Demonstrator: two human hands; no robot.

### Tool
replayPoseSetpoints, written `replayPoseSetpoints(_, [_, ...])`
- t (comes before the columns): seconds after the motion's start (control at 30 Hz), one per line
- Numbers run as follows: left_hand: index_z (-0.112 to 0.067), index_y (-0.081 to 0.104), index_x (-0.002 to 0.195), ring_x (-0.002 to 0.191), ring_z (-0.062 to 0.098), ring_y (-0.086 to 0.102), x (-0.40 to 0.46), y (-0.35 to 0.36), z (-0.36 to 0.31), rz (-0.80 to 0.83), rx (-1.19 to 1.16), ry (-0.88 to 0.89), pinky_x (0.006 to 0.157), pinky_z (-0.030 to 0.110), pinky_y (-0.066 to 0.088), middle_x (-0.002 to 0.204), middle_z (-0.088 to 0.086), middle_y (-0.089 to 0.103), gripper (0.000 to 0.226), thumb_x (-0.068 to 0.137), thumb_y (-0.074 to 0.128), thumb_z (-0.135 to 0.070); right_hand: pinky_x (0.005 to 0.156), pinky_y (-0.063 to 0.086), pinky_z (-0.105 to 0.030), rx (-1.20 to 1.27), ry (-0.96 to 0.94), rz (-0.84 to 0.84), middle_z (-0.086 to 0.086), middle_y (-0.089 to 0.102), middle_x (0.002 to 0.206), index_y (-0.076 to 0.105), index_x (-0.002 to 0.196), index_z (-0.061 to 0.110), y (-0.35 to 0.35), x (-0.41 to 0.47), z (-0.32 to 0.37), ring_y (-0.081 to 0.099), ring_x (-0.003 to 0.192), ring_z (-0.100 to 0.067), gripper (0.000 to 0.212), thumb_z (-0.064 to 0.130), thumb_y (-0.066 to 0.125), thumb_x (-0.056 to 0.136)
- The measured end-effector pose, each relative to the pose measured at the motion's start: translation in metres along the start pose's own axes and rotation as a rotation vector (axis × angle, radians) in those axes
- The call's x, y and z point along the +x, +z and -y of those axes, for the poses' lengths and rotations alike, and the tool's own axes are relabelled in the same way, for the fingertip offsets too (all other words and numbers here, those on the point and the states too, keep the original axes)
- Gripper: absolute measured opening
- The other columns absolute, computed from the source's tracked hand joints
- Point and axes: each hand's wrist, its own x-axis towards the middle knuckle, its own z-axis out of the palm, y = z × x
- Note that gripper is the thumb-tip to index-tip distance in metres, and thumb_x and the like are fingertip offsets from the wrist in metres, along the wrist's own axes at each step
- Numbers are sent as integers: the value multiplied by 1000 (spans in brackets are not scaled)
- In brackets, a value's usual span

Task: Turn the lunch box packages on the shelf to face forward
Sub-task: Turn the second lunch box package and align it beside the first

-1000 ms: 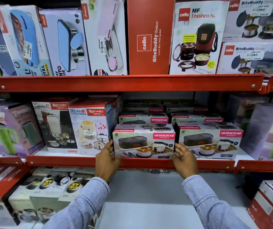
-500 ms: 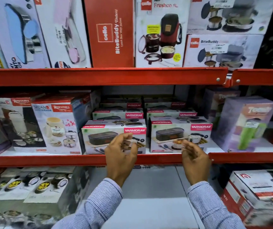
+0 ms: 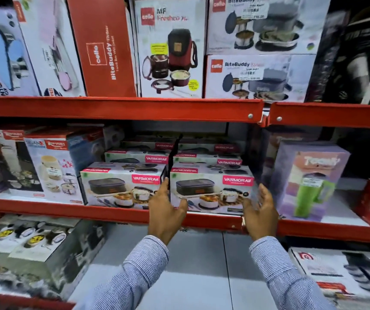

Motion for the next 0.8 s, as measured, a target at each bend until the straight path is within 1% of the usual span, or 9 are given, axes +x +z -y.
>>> replayPoseSetpoints(0.07, [-11, 42, 144, 115, 22, 64, 5, 6, 4, 17, 44, -57, 104, 34, 49, 131, 3, 65, 73, 79, 69, -31, 107, 37, -34, -27, 25, 49, -14, 50, 144, 38, 144, 13, -1, 4, 0, 49, 131, -28, 67, 15, 66, 83])
replayPoseSetpoints(0.13, [-13, 33, 149, 108, 26, 67, 11, 10, 8, 37, 97, -95, 98, 39, 55, 126, 7, 69, 85, 76, 66, -40, 108, 35, -34, -33, 62, 87, -12, 45, 149, 32, 147, 16, 0, 7, 3, 45, 135, -27, 72, 20, 66, 84])
replayPoseSetpoints(0.2, [-12, 25, 152, 90, 24, 67, 12, 15, 8, 45, 119, -106, 87, 31, 56, 109, 9, 72, 89, 78, 71, -32, 110, 35, -37, -36, 104, 126, -9, 43, 150, 28, 149, 20, 0, 11, 3, 43, 137, -26, 75, 23, 66, 84])
replayPoseSetpoints(0.27, [-9, 23, 152, 78, 21, 63, 12, 19, 7, 56, 141, -94, 78, 27, 52, 100, 10, 73, 89, 80, 73, -25, 110, 37, -40, -35, 145, 162, -7, 45, 150, 28, 149, 24, -1, 14, 4, 45, 135, -25, 74, 25, 66, 85])
replayPoseSetpoints(0.33, [-6, 22, 151, 81, 24, 64, 14, 22, 7, 75, 166, -113, 79, 29, 53, 101, 12, 73, 88, 82, 73, -24, 108, 39, -38, -42, 158, 197, -4, 52, 144, 34, 146, 23, -3, 15, 3, 51, 130, -23, 70, 25, 66, 84])
replayPoseSetpoints(0.4, [-4, 26, 149, 91, 27, 68, 14, 24, 6, 90, 173, -124, 82, 30, 54, 108, 14, 72, 83, 83, 73, -22, 104, 42, -34, -60, 139, 226, -2, 61, 133, 43, 141, 20, -4, 14, 3, 57, 122, -22, 61, 22, 67, 85])
replayPoseSetpoints(0.53, [-5, 41, 140, 100, 27, 69, 14, 25, 6, 76, 143, -81, 84, 23, 48, 117, 12, 72, 66, 83, 71, -20, 99, 44, -28, -60, 101, 259, -4, 65, 129, 47, 139, 17, -8, 13, 4, 62, 112, -17, 55, 17, 65, 87])
replayPoseSetpoints(0.7, [-7, 46, 138, 90, 27, 69, 11, 20, 9, 49, 173, -76, 82, 28, 52, 107, 11, 74, 64, 81, 71, -23, 86, 44, -15, -30, 78, 284, -3, 64, 129, 48, 138, 16, -13, 10, 7, 59, 102, -7, 53, 5, 60, 88])
replayPoseSetpoints(0.8, [-4, 45, 141, 78, 26, 66, 9, 18, 12, 31, 209, -64, 78, 27, 51, 93, 16, 75, 67, 81, 70, -24, 93, 41, -22, -1, 77, 283, -3, 62, 126, 48, 138, 14, -14, 7, 7, 54, 108, -8, 54, 2, 60, 87])
